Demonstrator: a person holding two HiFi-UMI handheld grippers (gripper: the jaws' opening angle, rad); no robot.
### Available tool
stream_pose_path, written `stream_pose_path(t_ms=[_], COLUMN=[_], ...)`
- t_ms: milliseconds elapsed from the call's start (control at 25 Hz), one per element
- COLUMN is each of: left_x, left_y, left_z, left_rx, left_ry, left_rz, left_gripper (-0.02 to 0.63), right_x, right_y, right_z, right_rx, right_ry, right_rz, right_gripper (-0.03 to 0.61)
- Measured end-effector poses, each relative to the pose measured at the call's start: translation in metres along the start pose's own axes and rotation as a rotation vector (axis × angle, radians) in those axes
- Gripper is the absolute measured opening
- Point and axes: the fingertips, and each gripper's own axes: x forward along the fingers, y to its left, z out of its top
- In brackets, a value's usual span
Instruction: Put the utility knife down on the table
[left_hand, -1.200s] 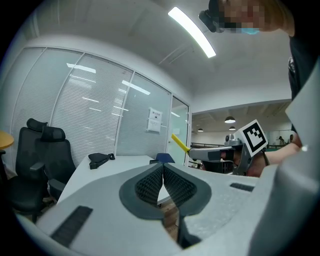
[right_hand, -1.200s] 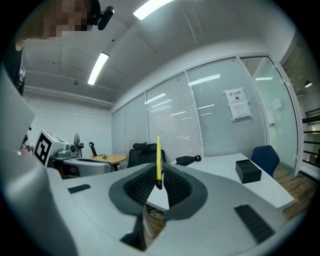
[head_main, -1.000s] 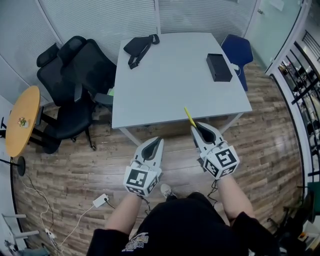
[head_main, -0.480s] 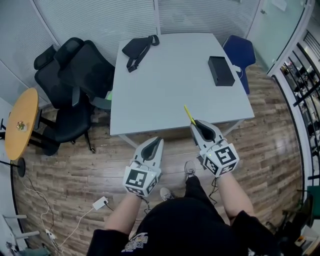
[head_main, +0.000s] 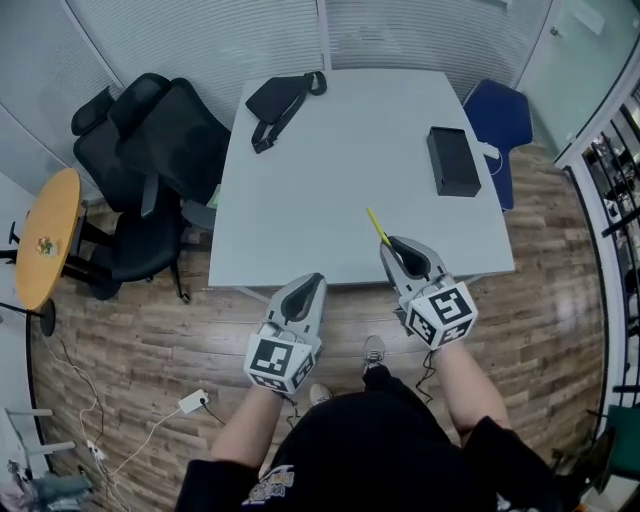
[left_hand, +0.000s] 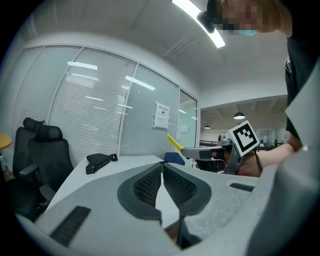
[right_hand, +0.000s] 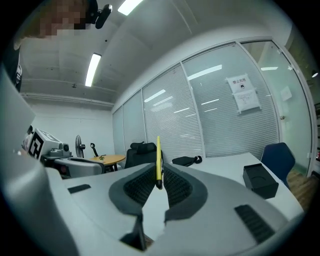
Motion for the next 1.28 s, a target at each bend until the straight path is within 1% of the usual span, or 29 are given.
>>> stream_pose_path(t_ms=[320, 480, 680, 960, 1280], left_x=[0.059, 0.080, 0.095, 0.103, 0.105], left_y=[0.000, 0.001, 0.002, 0.006, 0.020], left_z=[0.004, 0.005, 0.002, -0.006, -0.019], left_rx=[-0.012, -0.023, -0.033, -0.045, -0.064], left_ry=[0.003, 0.000, 0.007, 0.030, 0.056], left_rz=[0.066, 0.099, 0.124, 0.102, 0.054], left_gripper=[0.006, 0.006, 0.006, 0.006, 0.006], right_x=[0.030, 0.045, 0.060, 0.078, 0.103], right_y=[-0.062, -0.082, -0.098, -0.106, -0.112], right_z=[-0.006, -0.009, -0.013, -0.022, -0.051], right_rx=[0.018, 0.016, 0.004, -0.004, -0.004], right_ry=[0.036, 0.054, 0.073, 0.103, 0.166], right_rz=[0.062, 0.095, 0.126, 0.123, 0.088], right_gripper=[0.052, 0.052, 0.052, 0.052, 0.052])
